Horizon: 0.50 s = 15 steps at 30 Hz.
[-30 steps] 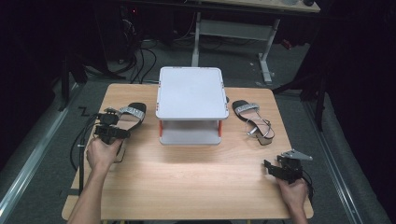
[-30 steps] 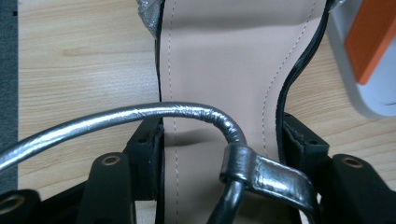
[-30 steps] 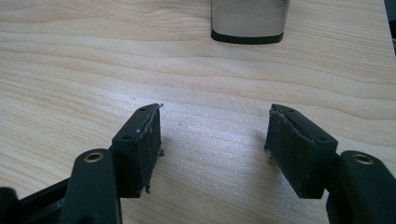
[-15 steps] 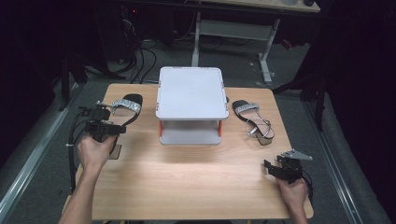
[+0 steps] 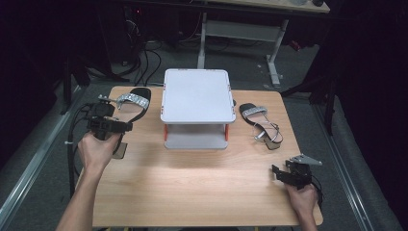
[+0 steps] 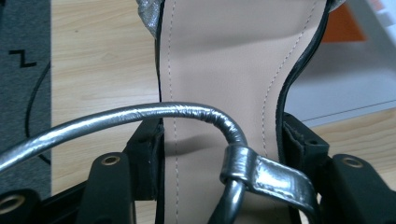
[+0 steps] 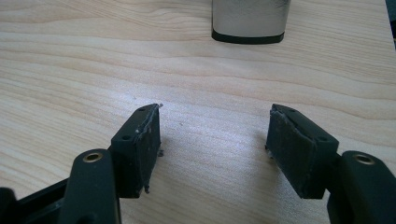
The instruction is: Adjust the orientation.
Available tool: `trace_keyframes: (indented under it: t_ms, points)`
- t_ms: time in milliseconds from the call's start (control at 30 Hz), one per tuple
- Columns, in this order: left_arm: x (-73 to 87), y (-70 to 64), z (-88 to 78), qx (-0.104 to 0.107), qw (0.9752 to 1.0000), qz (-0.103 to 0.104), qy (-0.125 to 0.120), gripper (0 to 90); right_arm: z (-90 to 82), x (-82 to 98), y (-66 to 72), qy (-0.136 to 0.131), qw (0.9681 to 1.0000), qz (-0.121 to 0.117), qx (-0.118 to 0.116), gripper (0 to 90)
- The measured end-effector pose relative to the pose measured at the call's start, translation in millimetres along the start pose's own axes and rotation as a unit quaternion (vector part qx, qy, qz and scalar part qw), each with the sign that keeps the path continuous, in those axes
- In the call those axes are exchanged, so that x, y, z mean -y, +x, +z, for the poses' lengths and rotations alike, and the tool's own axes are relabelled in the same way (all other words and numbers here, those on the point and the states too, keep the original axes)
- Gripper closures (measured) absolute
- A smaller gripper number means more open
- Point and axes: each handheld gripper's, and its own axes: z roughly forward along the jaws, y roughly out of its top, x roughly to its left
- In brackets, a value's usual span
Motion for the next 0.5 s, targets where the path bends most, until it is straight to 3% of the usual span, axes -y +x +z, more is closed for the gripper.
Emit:
trace_keyframes:
  t_ms: [233,500]
  points:
    - [-13.3,-10.3,-8.0,0.011,0.9999,-0.010,-0.007,42.2,0.0,0.0,-0.2,0.000,1.0000,0.001,0.000,35.5]
    - [-33.7,-28.6,-14.9,0.015,0.9998,0.001,-0.009,42.2,0.0,0.0,-0.3,0.000,1.0000,0.001,0.000,35.4]
